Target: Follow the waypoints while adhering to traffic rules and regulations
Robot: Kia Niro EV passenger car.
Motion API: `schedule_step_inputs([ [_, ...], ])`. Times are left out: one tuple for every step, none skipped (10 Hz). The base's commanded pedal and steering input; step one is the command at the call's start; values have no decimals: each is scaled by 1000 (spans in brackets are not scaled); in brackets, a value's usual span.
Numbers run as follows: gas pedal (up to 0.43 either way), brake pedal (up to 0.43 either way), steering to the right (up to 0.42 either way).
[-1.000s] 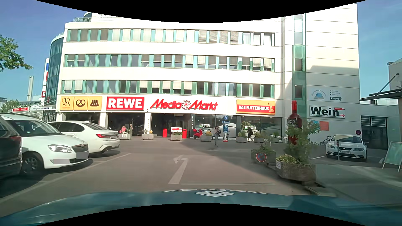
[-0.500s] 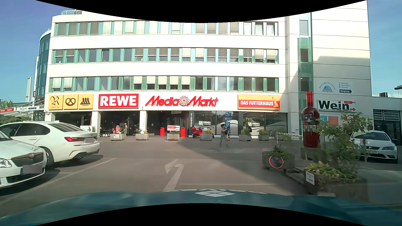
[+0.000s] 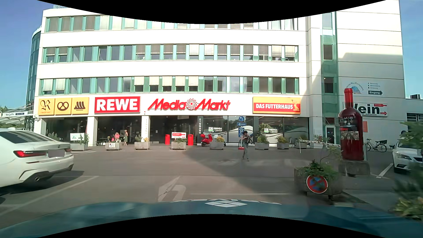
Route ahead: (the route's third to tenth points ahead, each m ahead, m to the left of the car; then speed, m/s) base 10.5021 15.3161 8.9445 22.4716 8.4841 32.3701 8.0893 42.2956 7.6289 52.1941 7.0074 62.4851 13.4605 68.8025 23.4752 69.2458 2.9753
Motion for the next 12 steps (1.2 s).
schedule_step_inputs([
  [0,0,-8],
  [0,0,-11],
  [0,0,-14],
  [0,0,-16],
  [0,0,-16],
  [0,0,-16],
  [0,0,-16],
  [0,0,-16],
  [0,0,-16],
  [0,18,-17],
  [0,43,-18],
  [0,73,-20],
])
